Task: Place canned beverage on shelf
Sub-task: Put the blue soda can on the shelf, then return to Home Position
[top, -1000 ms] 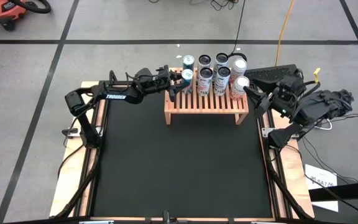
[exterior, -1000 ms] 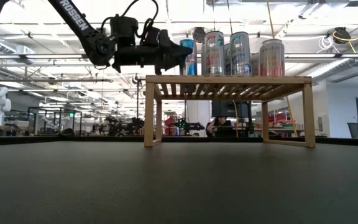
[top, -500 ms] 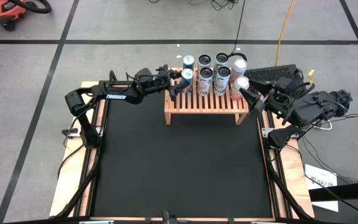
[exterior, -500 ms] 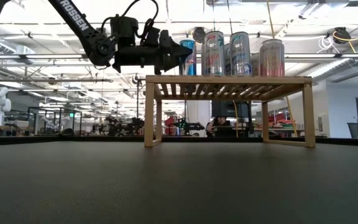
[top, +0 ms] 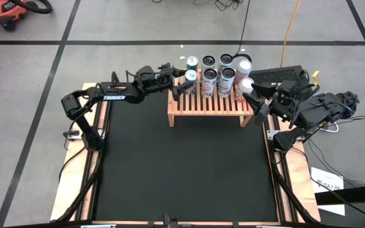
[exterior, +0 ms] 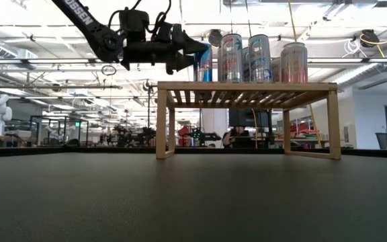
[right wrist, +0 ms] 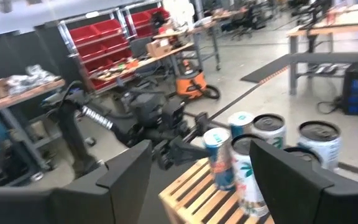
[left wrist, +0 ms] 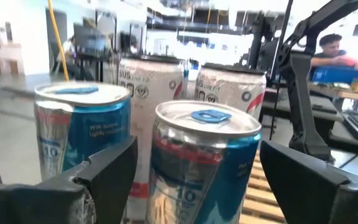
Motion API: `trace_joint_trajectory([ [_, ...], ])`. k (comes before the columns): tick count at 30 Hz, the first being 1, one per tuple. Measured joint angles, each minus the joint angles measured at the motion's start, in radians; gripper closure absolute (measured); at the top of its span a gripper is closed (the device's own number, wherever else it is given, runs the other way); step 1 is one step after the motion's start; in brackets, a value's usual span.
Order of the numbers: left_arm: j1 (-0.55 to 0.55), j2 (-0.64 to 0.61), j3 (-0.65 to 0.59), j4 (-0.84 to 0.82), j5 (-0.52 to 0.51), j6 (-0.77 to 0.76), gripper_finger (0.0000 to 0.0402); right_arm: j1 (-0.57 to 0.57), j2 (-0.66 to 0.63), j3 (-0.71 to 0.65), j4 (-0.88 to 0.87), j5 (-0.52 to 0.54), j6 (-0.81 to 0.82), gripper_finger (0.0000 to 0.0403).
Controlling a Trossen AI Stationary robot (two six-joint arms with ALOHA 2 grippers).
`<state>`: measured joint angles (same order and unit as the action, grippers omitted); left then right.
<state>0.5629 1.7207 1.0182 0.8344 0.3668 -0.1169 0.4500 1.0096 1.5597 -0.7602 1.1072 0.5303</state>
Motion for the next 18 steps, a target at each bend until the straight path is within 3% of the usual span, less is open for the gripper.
trace_joint_trajectory([
  [4, 0.003, -0.062, 0.005, -0.166, 0.001, 0.002, 0.006, 0.001, 0.003, 0.0, 0.0, -0.05, 0.004, 0.0145],
  [8, 0.004, -0.197, 0.005, -0.435, -0.001, 0.052, 0.0059, -0.004, 0.026, 0.0, 0.0, -0.107, 0.014, 0.0145],
  [11, -0.009, -0.315, 0.005, -0.608, -0.07, 0.111, 0.0059, -0.011, 0.06, 0.001, -0.009, -0.144, 0.015, 0.0152],
  [15, -0.037, -0.437, 0.005, -0.683, -0.156, 0.067, 0.0071, -0.061, 0.131, 0.001, -0.044, -0.204, 0.005, 0.0192],
  [18, -0.076, -0.486, 0.005, -0.681, -0.178, 0.02, 0.0116, -0.113, 0.177, -0.025, 0.007, -0.299, -0.064, 0.0243],
])
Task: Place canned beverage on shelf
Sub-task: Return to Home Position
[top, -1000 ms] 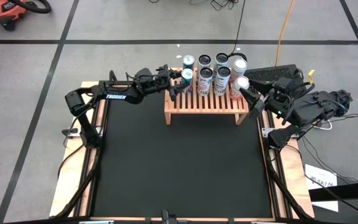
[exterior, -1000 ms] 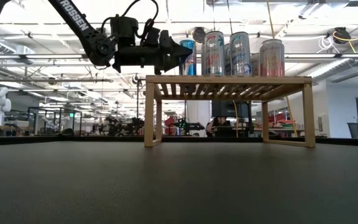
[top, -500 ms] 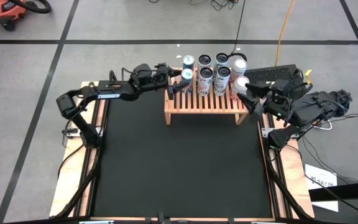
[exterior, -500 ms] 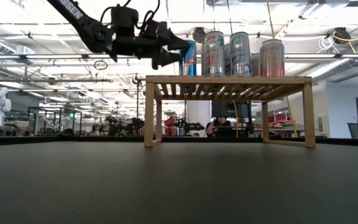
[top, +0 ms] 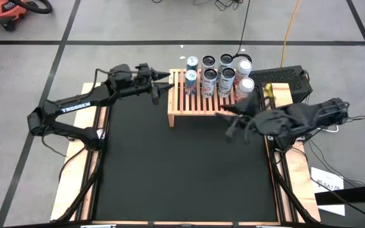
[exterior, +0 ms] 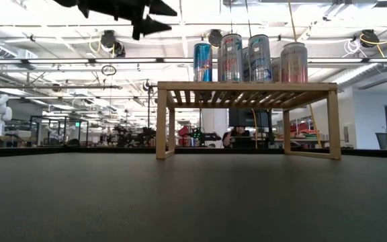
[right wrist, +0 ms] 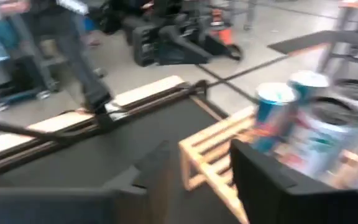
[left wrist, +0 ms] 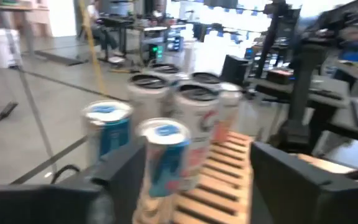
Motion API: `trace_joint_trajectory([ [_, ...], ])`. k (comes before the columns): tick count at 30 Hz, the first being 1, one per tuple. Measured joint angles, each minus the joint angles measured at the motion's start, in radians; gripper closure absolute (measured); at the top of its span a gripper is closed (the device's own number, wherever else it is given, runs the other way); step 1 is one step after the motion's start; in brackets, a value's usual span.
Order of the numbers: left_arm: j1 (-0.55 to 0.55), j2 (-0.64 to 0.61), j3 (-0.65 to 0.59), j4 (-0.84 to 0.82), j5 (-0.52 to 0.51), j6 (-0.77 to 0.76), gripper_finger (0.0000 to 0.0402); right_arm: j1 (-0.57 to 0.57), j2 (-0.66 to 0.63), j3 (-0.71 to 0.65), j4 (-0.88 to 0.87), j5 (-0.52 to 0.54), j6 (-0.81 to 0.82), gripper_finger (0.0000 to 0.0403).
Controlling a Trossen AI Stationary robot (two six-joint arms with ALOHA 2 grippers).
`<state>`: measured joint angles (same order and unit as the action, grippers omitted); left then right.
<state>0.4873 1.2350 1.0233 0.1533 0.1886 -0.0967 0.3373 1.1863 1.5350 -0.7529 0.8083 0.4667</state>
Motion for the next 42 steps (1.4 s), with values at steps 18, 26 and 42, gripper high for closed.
trace_joint_trajectory([
  [18, -0.262, -0.279, -0.355, 0.254, -0.121, -0.115, 0.04, -0.213, -0.356, -0.646, 0.691, -0.518, -0.093, 0.0402],
  [26, -0.276, -0.444, -0.588, 0.293, -0.171, -0.105, 0.04, -0.261, -0.626, -0.911, 0.863, -0.576, -0.148, 0.0403],
  [42, -0.303, -0.538, -0.716, 0.262, -0.141, 0.025, 0.0401, -0.268, -0.764, -1.037, 0.722, -0.575, -0.317, 0.0403],
])
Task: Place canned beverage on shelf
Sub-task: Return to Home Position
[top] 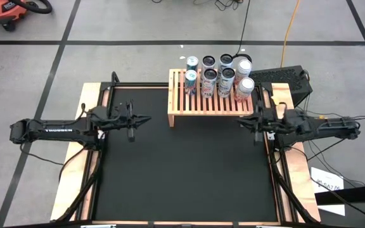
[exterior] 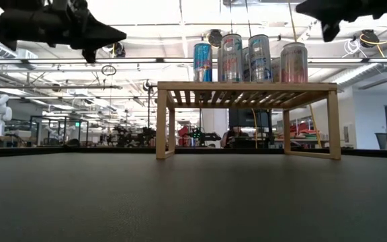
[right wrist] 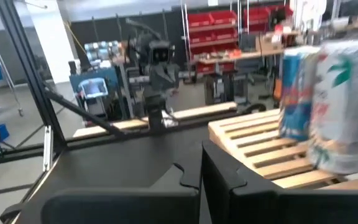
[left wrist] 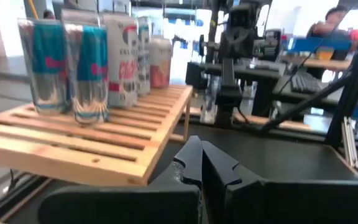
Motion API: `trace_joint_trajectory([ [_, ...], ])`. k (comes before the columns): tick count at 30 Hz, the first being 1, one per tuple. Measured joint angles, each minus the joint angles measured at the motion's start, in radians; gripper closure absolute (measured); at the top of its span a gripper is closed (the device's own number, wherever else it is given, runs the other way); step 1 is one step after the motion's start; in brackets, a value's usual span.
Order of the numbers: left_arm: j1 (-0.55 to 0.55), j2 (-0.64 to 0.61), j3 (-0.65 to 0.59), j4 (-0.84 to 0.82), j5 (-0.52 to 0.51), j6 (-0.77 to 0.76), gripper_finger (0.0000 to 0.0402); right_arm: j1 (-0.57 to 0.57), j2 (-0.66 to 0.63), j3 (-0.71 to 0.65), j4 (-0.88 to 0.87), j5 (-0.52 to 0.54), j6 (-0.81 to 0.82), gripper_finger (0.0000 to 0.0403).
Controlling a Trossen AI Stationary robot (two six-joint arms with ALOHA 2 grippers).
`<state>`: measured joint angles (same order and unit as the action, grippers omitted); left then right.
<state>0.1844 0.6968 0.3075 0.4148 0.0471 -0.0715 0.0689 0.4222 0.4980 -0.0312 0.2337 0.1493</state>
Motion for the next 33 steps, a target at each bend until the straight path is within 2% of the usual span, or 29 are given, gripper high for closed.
trace_joint_trajectory([
  [9, 0.0, -0.148, -0.129, 0.122, -0.009, 0.006, 0.0401, 0.0, -0.169, -0.004, -0.147, 0.0, -0.034, 0.0403],
  [12, 0.0, -0.18, -0.169, 0.126, -0.011, 0.019, 0.0402, 0.0, -0.202, -0.056, -0.118, 0.001, -0.033, 0.0403],
  [18, 0.0, -0.24, -0.271, 0.174, -0.011, 0.0, 0.0402, -0.015, -0.256, -0.257, 0.063, 0.0, 0.004, 0.0403],
  [24, 0.0, -0.287, -0.299, 0.182, -0.011, 0.032, 0.0402, -0.015, -0.326, -0.349, 0.063, -0.003, 0.048, 0.0403],
  [33, 0.001, -0.303, -0.3, 0.074, -0.011, 0.085, 0.0402, -0.015, -0.42, -0.448, 0.095, -0.036, 0.075, 0.0403],
])
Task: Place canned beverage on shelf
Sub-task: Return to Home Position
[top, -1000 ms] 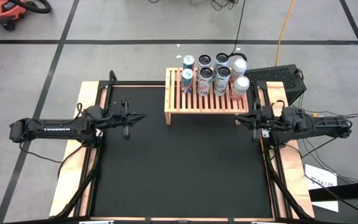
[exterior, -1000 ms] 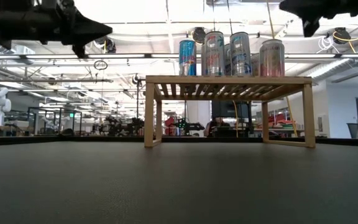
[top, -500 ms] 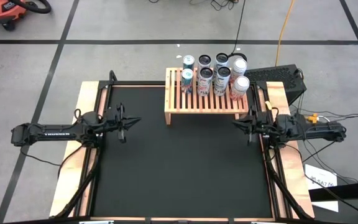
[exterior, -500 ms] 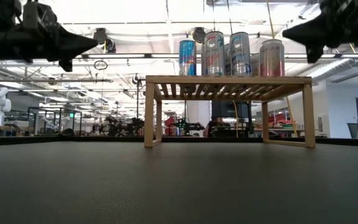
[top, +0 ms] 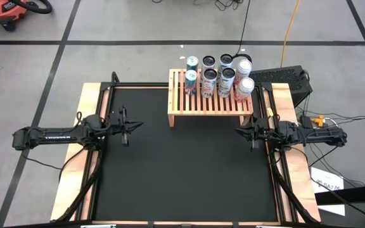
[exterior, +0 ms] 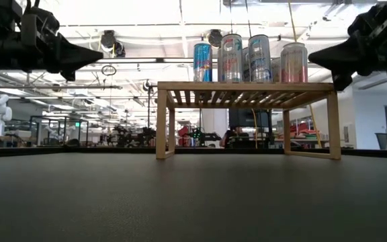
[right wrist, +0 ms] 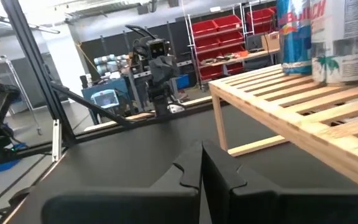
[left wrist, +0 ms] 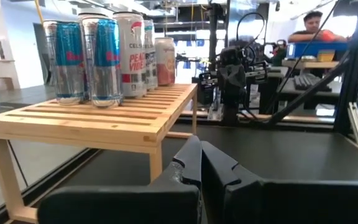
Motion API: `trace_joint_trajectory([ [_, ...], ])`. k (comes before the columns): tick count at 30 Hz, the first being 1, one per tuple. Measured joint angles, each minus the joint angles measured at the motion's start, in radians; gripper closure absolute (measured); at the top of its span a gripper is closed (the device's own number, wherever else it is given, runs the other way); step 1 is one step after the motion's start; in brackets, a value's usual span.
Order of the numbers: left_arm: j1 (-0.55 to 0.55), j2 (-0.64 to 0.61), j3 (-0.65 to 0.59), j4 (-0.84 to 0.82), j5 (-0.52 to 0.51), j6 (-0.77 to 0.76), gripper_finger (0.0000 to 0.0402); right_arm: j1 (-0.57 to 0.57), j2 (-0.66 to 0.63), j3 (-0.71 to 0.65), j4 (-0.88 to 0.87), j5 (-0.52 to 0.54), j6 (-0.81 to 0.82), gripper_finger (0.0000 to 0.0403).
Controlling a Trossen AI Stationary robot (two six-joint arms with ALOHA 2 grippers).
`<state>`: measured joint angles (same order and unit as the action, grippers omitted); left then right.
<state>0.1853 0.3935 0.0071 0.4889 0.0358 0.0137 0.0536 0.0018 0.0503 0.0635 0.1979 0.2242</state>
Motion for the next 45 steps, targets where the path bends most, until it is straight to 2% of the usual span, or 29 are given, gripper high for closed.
trace_joint_trajectory([
  [10, 0.0, 0.009, -0.001, -0.048, 0.023, 0.017, 0.0402, 0.0, 0.001, -0.031, 0.002, 0.009, -0.026, 0.0403],
  [13, 0.0, 0.01, -0.001, -0.033, 0.024, -0.028, 0.0402, 0.0, 0.001, -0.031, 0.002, 0.008, -0.011, 0.0403],
  [17, 0.0, -0.045, -0.001, 0.004, 0.075, -0.082, 0.0402, 0.0, 0.002, -0.032, 0.003, 0.007, 0.02, 0.0403],
  [21, -0.001, -0.143, -0.001, -0.02, 0.091, -0.061, 0.0402, 0.0, 0.002, -0.033, 0.006, 0.007, 0.025, 0.0403],
  [30, 0.0, -0.389, -0.002, -0.293, 0.091, -0.034, 0.0402, 0.0, 0.002, -0.034, 0.01, 0.007, 0.069, 0.0403],
  [38, 0.0, -0.393, -0.002, -0.367, 0.091, -0.036, 0.0402, 0.0, 0.003, -0.034, 0.019, 0.01, 0.086, 0.0403],
  [45, 0.0, -0.389, -0.002, -0.455, 0.09, -0.136, 0.0401, 0.0, 0.005, -0.035, 0.008, 0.01, 0.086, 0.0403],
])
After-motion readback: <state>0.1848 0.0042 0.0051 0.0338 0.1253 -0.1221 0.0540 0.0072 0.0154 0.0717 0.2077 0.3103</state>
